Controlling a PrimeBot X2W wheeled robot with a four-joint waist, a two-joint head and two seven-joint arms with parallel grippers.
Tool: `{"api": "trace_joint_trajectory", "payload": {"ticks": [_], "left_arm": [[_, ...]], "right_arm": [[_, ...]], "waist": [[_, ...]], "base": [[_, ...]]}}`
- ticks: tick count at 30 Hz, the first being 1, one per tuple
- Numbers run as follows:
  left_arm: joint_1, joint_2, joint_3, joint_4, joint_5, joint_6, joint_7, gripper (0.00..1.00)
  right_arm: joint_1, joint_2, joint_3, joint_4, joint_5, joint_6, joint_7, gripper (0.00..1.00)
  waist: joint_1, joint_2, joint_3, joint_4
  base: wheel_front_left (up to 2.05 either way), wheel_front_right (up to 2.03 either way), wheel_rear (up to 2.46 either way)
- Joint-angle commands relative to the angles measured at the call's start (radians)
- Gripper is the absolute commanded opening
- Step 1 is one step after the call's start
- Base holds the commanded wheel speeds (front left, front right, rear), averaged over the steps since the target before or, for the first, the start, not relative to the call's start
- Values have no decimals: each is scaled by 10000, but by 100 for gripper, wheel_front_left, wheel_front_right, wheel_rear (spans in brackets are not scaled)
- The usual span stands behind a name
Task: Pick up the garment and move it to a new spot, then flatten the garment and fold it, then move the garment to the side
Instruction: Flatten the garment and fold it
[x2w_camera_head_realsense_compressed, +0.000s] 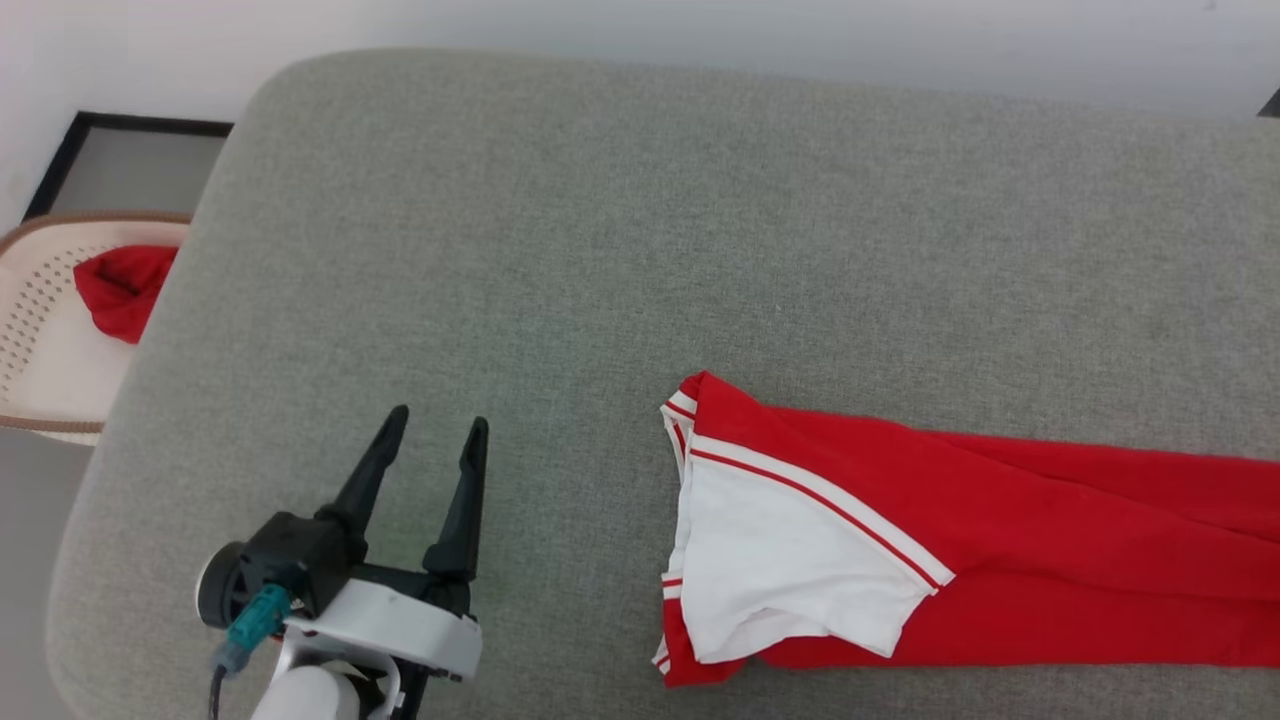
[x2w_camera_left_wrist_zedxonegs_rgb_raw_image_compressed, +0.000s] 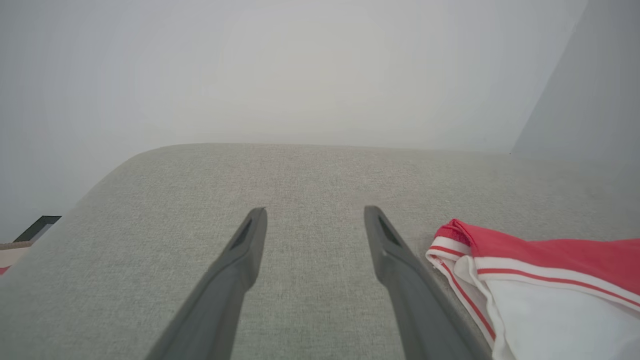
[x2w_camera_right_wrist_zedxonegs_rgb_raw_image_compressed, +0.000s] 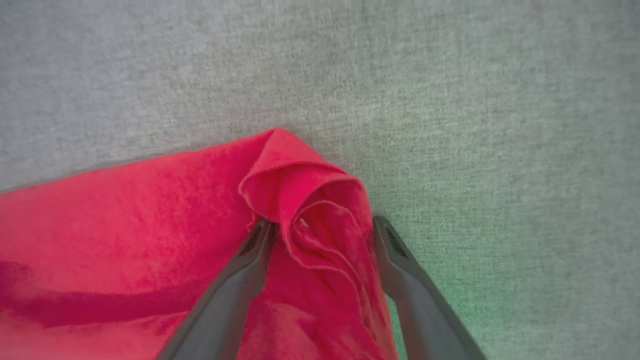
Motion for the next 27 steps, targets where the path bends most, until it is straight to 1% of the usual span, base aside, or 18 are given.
{"api": "trace_joint_trajectory", "payload": {"ticks": [1, 2, 3, 4, 7, 10, 13, 19, 27], "left_arm": [[-86, -33, 48, 17, 105, -38, 7, 100], [-90, -106, 141, 50, 189, -114, 7, 100], [-92, -166, 235, 94, 249, -178, 7, 100], [-99, -225, 338, 134, 332, -238, 7, 100], [-116, -346, 600, 220, 525, -367, 7, 100], [-100, -459, 833, 230, 704, -451, 7, 100], [-85, -552, 1016, 146, 755, -521, 7, 100], [16, -603, 1263, 44, 697, -607, 7, 100], [178, -458, 1336, -117, 466, -605, 7, 100]], "right_arm": [[190, 552, 297, 295, -61, -12, 133, 52], [221, 615, 328, 290, -82, -9, 162, 38], [225, 676, 364, 294, -87, -3, 192, 17], [217, 719, 381, 280, -86, -3, 213, 0], [191, 778, 456, 189, -103, -3, 221, 0], [17, 723, 362, 23, -53, -6, -85, 0], [-229, 619, 175, -91, -135, -15, -619, 0], [-514, 20, -542, 67, -649, -27, -1612, 0], [-838, -1101, -2102, 702, -1931, -15, -2972, 0]], "waist": [[0, 0, 102, 9], [0, 0, 122, 9], [0, 0, 137, 5], [0, 0, 150, -1], [0, 0, 195, -56], [0, 0, 245, -190], [0, 0, 291, -384], [0, 0, 567, -866], [0, 0, 890, -1372]], "base": [[0, 0, 0], [0, 0, 0], [0, 0, 0], [0, 0, 0], [0, 0, 0], [0, 0, 0], [0, 0, 0], [0, 0, 0], [0, 0, 0]]}}
